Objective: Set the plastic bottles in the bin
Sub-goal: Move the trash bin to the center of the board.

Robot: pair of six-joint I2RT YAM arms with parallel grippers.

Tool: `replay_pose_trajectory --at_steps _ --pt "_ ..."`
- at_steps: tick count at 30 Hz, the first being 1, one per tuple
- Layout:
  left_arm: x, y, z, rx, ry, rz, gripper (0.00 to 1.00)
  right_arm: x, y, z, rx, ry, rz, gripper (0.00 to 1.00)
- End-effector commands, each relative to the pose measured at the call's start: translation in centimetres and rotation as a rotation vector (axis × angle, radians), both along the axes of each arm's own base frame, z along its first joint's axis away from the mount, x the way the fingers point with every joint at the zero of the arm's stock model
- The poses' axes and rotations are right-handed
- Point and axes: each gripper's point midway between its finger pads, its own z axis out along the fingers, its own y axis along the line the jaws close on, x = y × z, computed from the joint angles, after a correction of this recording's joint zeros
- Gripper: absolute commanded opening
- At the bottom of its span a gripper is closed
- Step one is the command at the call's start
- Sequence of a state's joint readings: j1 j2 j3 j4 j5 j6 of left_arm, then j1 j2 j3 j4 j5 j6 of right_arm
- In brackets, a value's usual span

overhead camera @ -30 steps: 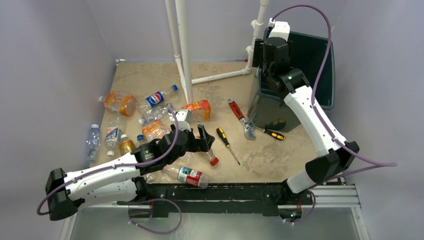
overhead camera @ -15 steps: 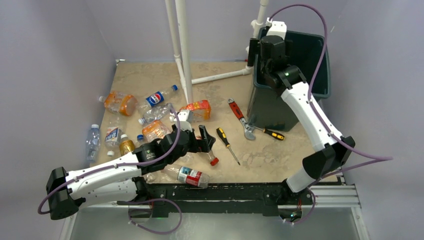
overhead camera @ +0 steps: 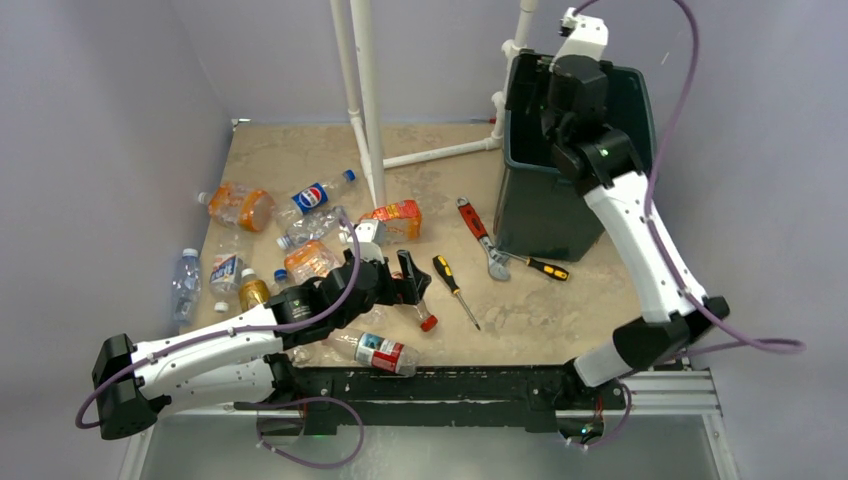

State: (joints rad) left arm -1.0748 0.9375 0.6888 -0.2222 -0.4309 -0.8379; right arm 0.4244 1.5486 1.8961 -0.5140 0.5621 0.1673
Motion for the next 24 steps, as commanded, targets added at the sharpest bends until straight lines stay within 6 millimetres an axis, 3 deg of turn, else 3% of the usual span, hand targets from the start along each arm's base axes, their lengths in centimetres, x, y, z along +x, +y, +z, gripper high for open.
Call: replay_pose_trajectory --at_steps 1,6,9,12,17,20,24 --pt "0.5 -0.3 1.3 -0.029 -0.027 0.013 0.96 -5.9 -3.2 6.0 0.116 -0.173 -0.045 0.99" --pt "0.8 -0.6 2.0 -0.042 -0.06 0.008 0.96 -11.8 -6.1 4.3 0.177 -0.189 -0.077 0.99" --pt "0.9 -1.1 2.3 -0.047 -0.067 -0.005 0.96 -14.5 -6.4 3.1 0.22 -0.172 -0.038 0.99" --pt "0.9 -1.2 2.0 -0.043 -0.057 -0.008 0.96 -17.0 -6.3 3.7 0.296 -0.23 0.024 0.94" --pt "0.6 -1.0 1.9 -0.061 -0.043 -0.001 0.95 -19.0 -4.8 2.1 0.387 -0.217 0.137 0.61" --pt "0.5 -0.3 2.1 -0.084 -0.047 0.021 0.94 -19.0 -3.2 -1.9 0.404 -0.153 0.202 0.4" --pt "0.2 0.9 2.3 -0.131 -0.057 0.05 0.94 -19.9 -1.7 -4.3 0.403 -0.185 0.321 0.27"
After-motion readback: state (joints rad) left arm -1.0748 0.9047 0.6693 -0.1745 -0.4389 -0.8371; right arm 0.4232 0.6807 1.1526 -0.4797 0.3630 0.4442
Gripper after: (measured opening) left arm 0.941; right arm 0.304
